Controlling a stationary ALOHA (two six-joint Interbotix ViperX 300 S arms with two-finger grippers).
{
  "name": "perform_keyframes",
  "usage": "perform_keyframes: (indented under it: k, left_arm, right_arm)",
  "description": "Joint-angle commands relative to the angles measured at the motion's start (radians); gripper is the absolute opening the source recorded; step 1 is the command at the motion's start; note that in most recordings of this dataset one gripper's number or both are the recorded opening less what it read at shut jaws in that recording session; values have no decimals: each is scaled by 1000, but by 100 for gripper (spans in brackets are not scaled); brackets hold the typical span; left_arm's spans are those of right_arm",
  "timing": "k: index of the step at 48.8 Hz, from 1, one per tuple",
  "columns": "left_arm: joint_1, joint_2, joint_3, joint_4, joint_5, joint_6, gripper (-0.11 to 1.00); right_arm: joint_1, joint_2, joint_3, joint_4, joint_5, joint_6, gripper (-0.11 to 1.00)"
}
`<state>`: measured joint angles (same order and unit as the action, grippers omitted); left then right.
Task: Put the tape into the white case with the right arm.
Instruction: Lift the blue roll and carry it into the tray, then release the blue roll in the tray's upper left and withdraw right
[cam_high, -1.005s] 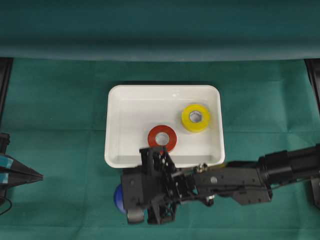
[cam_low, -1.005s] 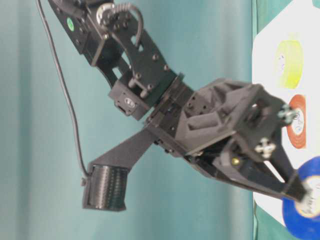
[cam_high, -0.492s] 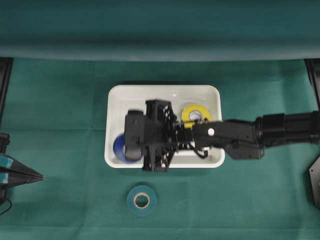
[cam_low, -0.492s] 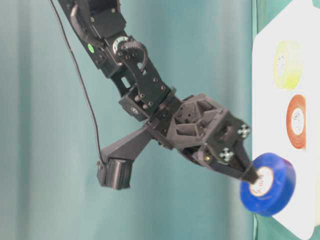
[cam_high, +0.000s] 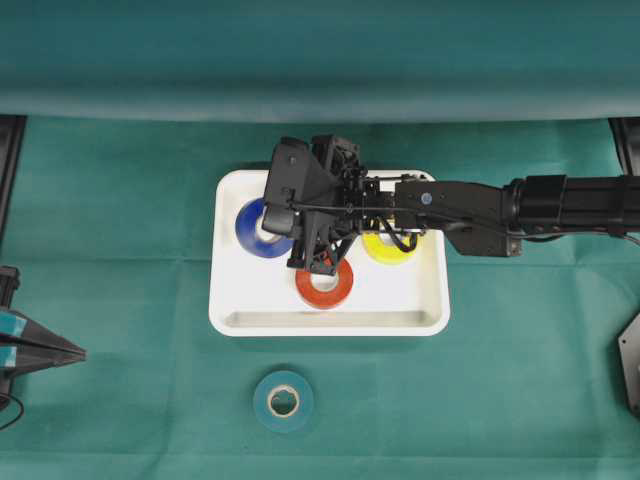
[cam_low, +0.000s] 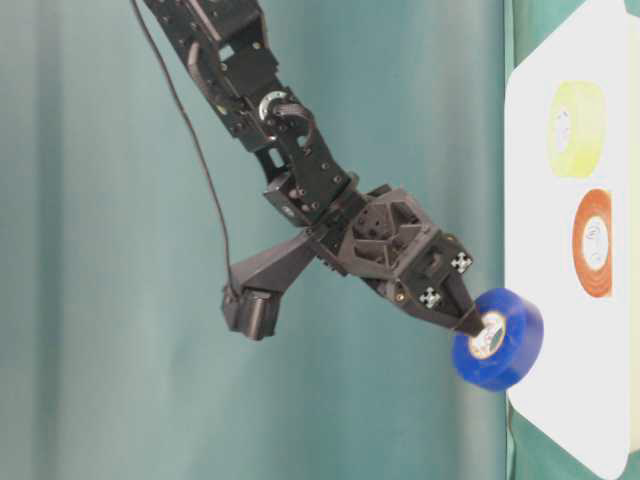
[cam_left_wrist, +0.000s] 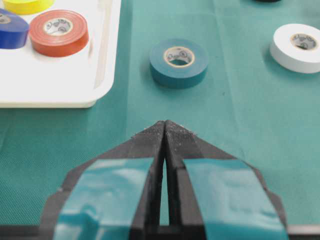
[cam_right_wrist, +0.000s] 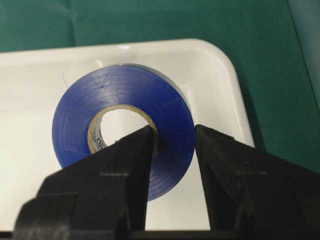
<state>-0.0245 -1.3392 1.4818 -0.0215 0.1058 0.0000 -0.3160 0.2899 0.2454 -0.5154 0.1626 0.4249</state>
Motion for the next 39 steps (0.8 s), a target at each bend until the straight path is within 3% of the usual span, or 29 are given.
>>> perform_keyframes:
  k: [1,6,17,32,35,39]
  left_arm:
    - [3,9,-11,-2,-11,0,0]
    - [3,9,-11,-2,-11,0,0]
    - [3,9,-12,-2,-11,0,0]
    - [3,9,-12,-2,-11,0,0]
    - [3,9,-11,-2,-11,0,0]
    - [3,9,-11,-2,-11,0,0]
  right_arm:
    - [-3,-20,-26,-2,-12,-3,1]
    - [-5,-20,-26,-12,-14,-6,1]
    - [-3,-17,-21,-87,-14,-2,1]
    - [-5,-12,-21,-91,-14,3,1]
    - [-5,-12,-20,-89,-14,5,8]
    - [-3,-12,-21,-91,-14,8,27]
